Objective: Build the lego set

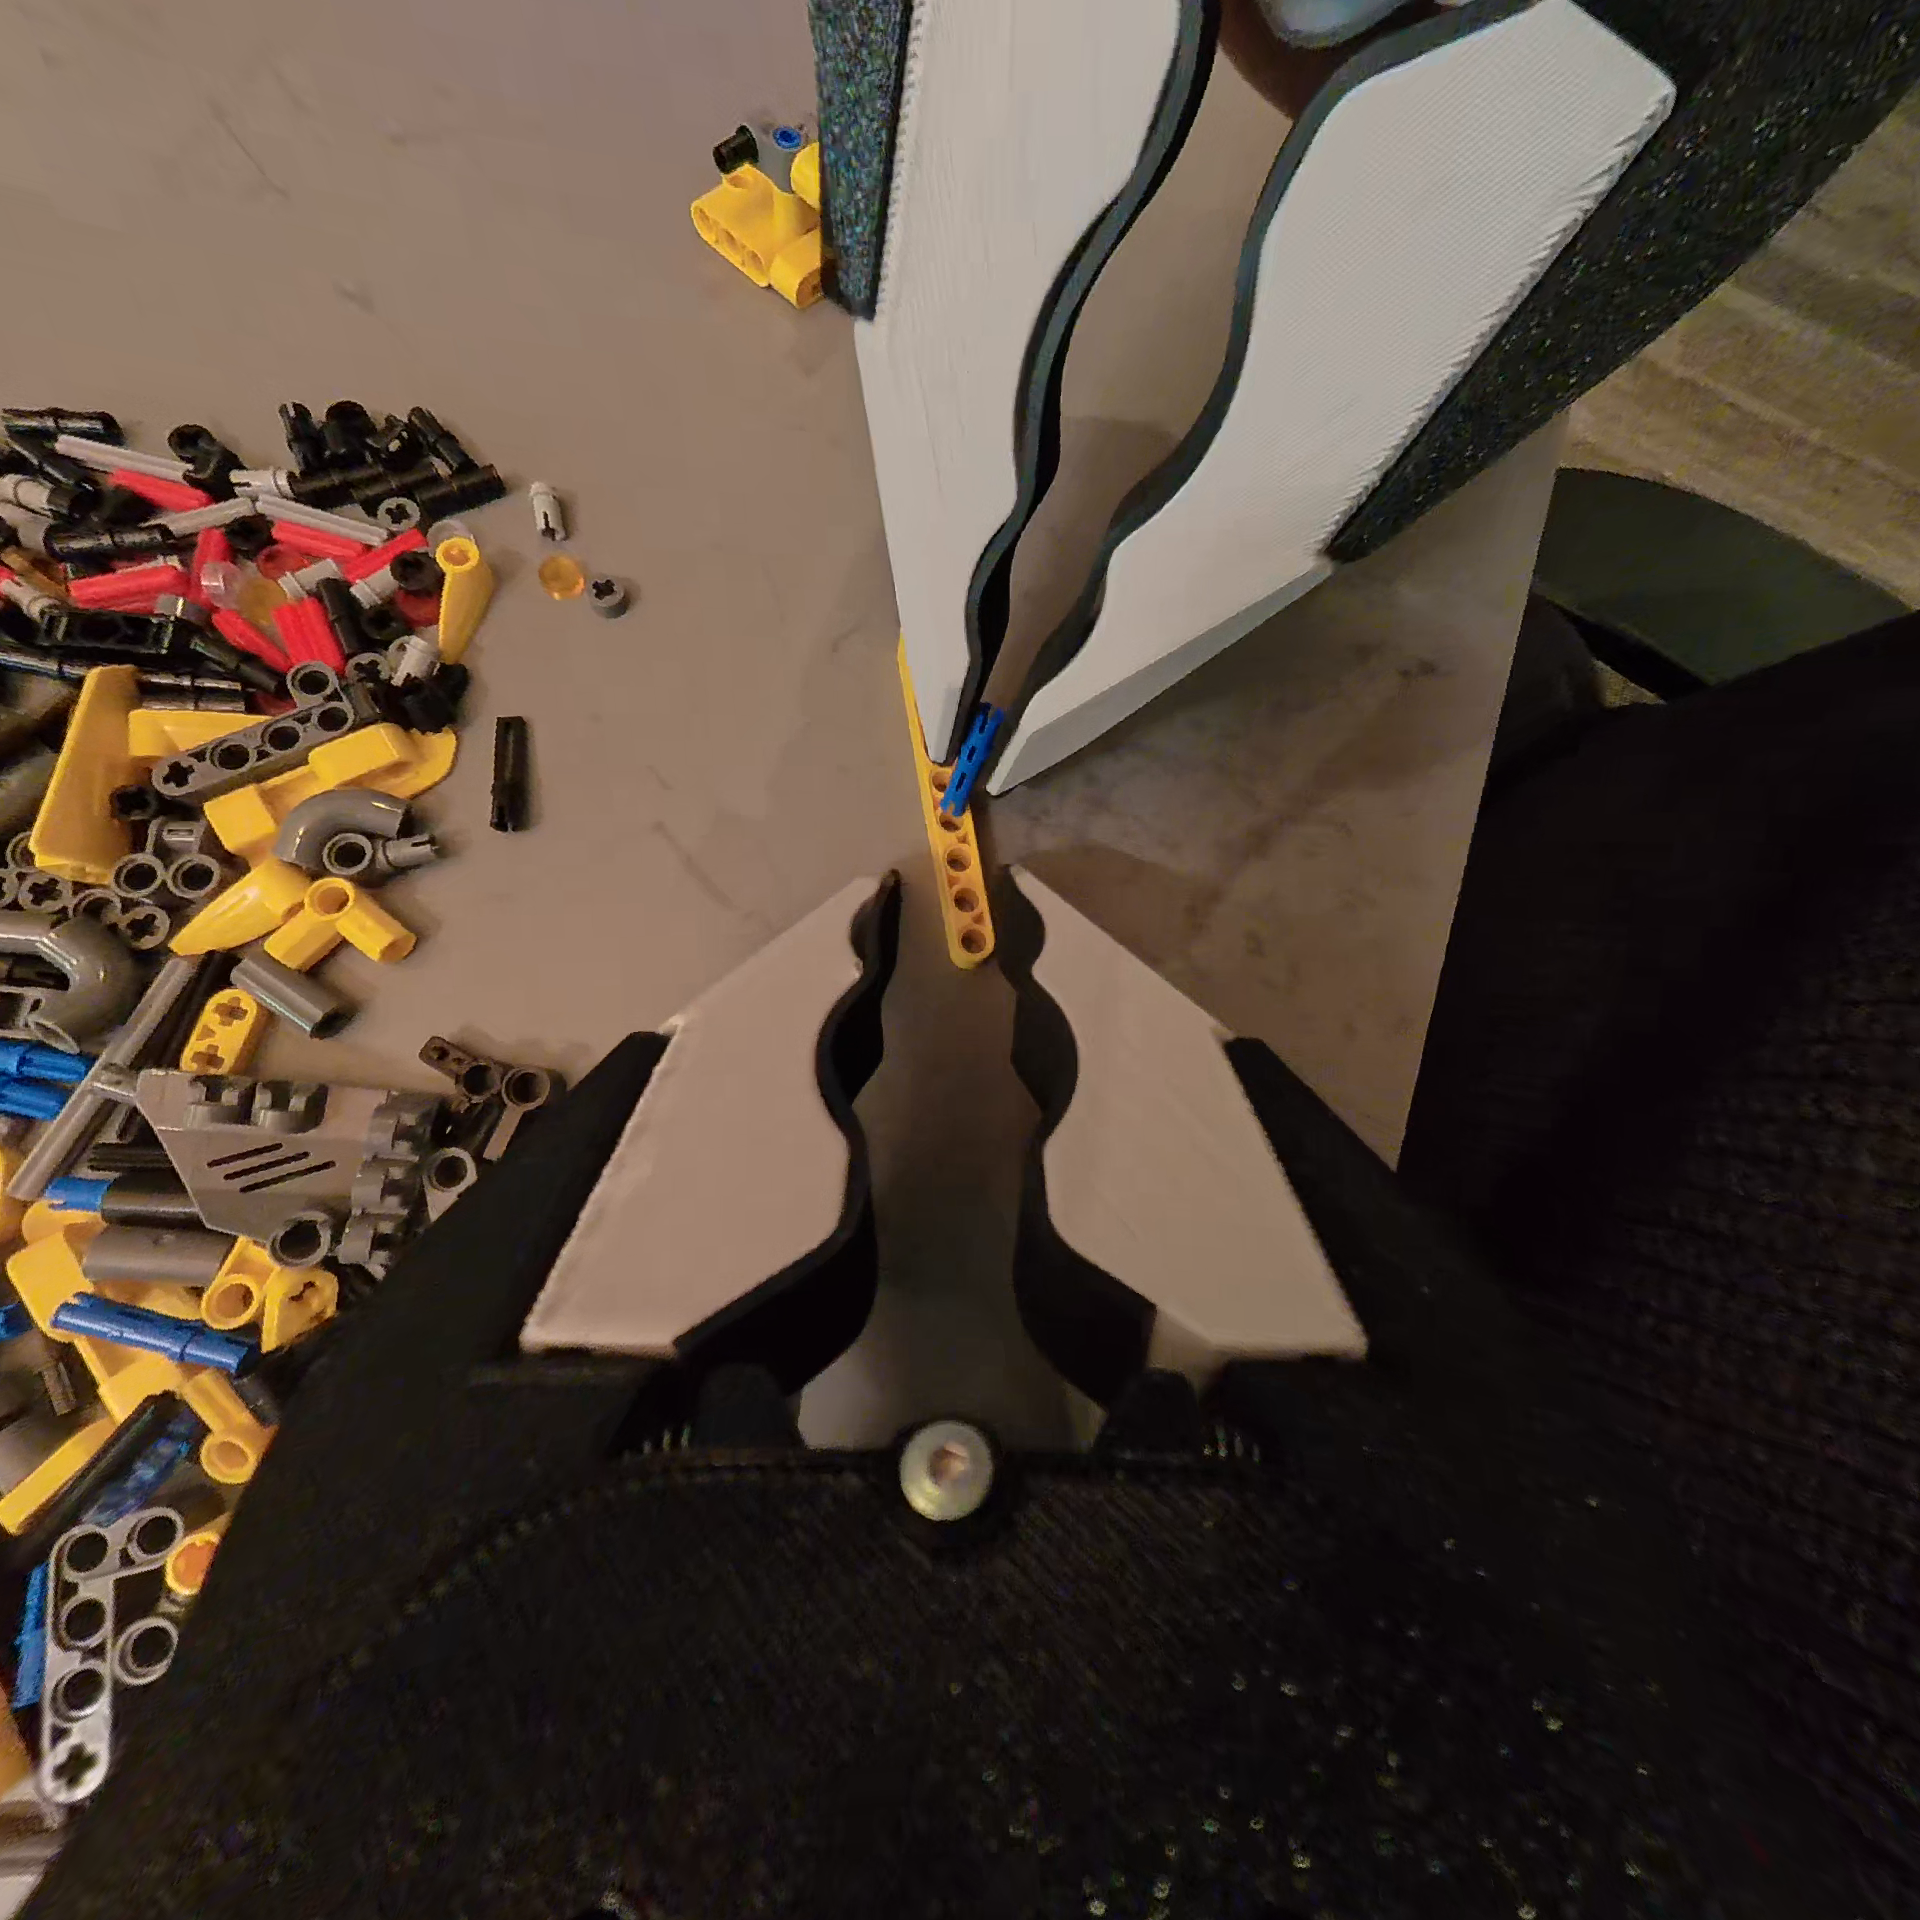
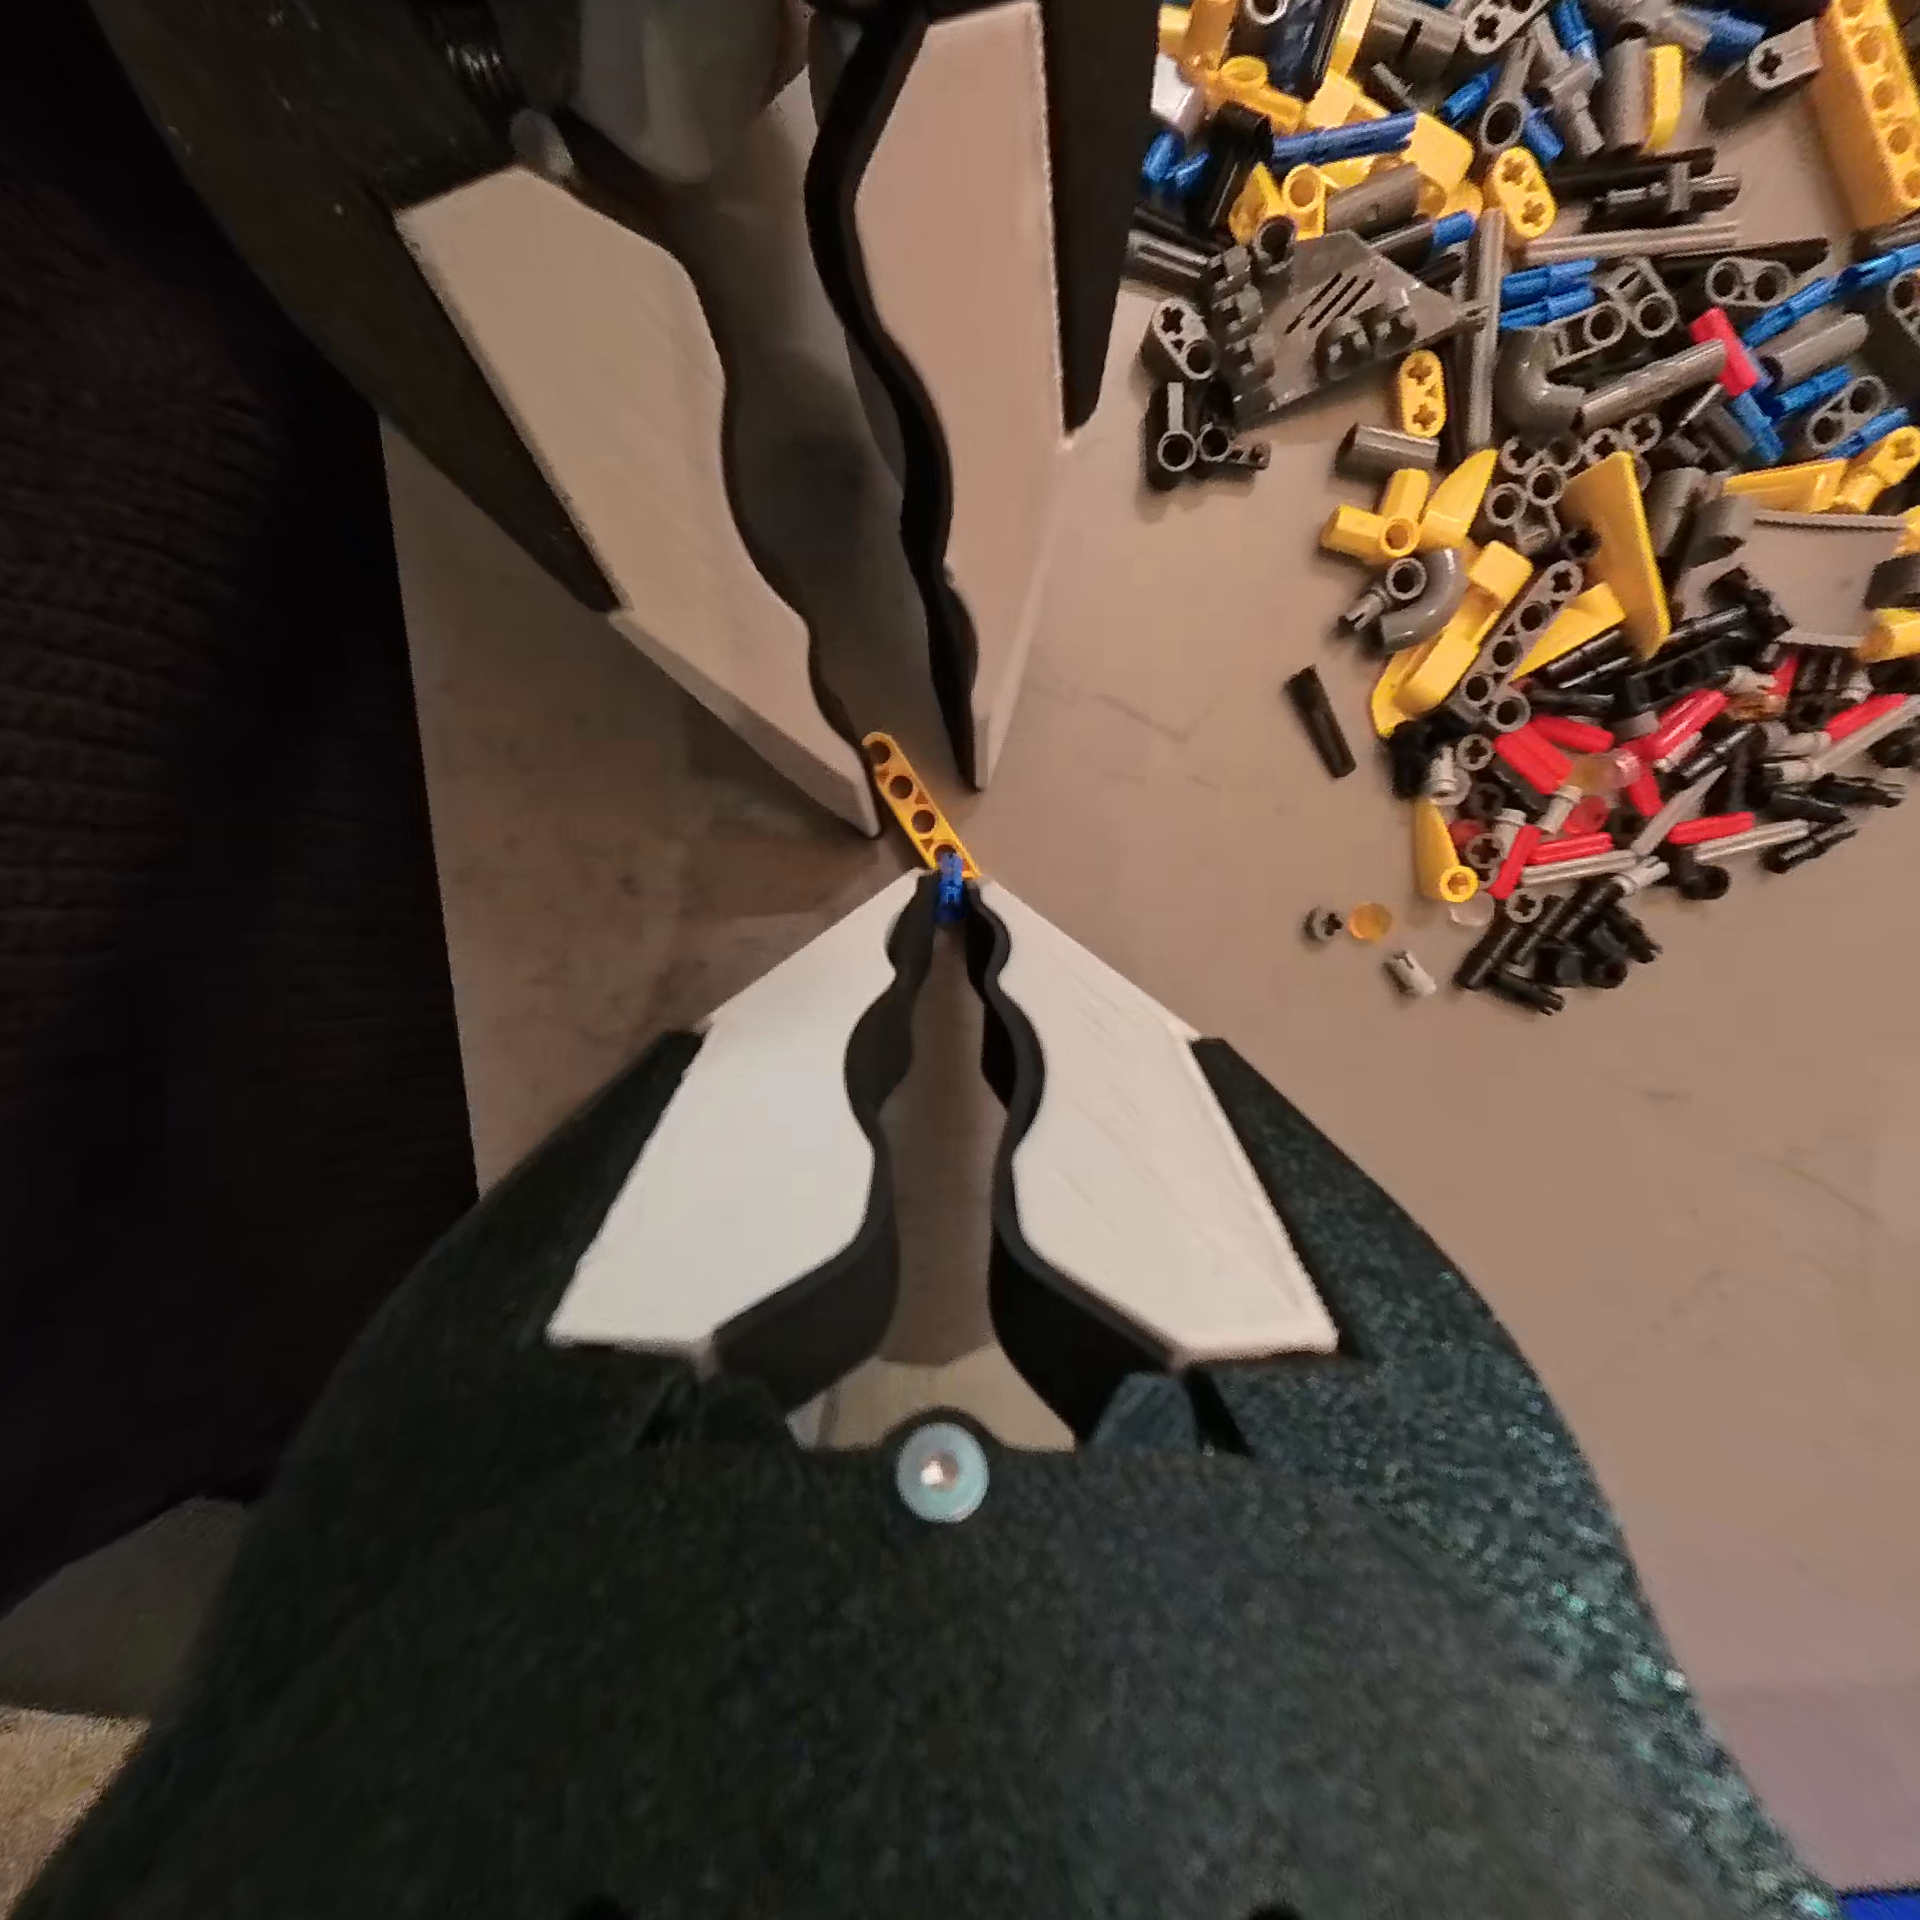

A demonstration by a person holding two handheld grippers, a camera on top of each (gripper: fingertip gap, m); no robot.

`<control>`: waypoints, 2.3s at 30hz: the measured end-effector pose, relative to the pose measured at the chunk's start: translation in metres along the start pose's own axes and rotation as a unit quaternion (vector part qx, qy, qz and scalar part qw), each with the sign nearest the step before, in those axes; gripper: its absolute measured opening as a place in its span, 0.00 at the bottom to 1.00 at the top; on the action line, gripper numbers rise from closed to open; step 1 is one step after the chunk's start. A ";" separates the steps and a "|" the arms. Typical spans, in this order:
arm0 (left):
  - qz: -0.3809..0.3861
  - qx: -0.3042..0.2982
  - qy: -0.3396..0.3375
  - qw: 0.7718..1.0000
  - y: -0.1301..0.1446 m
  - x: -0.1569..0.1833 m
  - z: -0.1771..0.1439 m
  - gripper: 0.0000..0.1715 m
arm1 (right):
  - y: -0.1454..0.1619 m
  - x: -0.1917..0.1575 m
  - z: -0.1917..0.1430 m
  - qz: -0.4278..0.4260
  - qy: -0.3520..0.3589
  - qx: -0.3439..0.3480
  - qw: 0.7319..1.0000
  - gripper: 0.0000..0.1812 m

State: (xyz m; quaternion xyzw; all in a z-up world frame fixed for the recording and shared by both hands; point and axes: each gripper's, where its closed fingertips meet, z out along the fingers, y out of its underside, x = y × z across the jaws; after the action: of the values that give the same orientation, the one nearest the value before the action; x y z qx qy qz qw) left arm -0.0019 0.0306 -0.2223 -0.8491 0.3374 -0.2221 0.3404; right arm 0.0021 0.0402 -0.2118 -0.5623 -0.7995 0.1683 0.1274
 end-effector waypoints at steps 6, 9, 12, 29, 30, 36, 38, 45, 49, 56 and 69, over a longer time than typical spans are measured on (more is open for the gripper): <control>0.002 -0.003 -0.003 1.000 0.001 0.000 0.001 0.03 | -0.001 -0.002 0.001 0.027 -0.025 -0.008 0.999 0.02; 0.001 -0.003 -0.002 1.000 0.001 0.000 0.001 0.03 | -0.001 -0.001 0.002 0.053 -0.036 -0.007 0.998 0.02; 0.003 -0.004 -0.003 1.000 0.001 0.000 0.001 0.03 | -0.001 -0.001 0.002 0.086 -0.049 -0.009 0.995 0.02; 0.010 -0.006 -0.011 1.000 0.001 0.000 0.001 0.03 | -0.001 0.003 0.004 0.150 -0.067 -0.042 0.985 0.03; 0.009 -0.006 -0.010 1.000 0.001 0.000 0.001 0.03 | -0.001 0.003 0.004 0.147 -0.065 -0.043 0.986 0.03; 0.018 -0.006 -0.019 1.000 0.002 0.000 0.001 0.03 | -0.001 0.004 0.004 0.135 -0.058 -0.048 0.988 0.03; 0.017 -0.006 -0.017 1.000 0.002 0.000 0.001 0.03 | -0.001 0.004 0.004 0.115 -0.044 -0.059 0.991 0.03; 0.017 -0.006 -0.018 1.000 0.002 0.000 0.001 0.03 | -0.002 0.003 0.004 0.048 -0.010 -0.074 0.996 0.02; 0.014 -0.006 -0.015 1.000 0.002 -0.001 0.001 0.03 | -0.003 0.003 0.004 0.039 -0.025 -0.059 0.997 0.02; 0.016 -0.006 -0.017 1.000 0.002 -0.001 0.001 0.03 | -0.005 0.003 0.005 -0.029 -0.013 -0.056 0.998 0.02; 0.021 -0.004 -0.022 1.000 0.002 -0.001 0.001 0.03 | -0.004 0.002 0.005 -0.109 -0.056 -0.042 0.992 0.02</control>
State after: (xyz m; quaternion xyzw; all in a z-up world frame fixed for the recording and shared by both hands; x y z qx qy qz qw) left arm -0.0028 0.0307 -0.2241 -0.8478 0.3488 -0.1947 0.3487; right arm -0.0039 0.0404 -0.2150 -0.4664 -0.8683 0.1504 0.0765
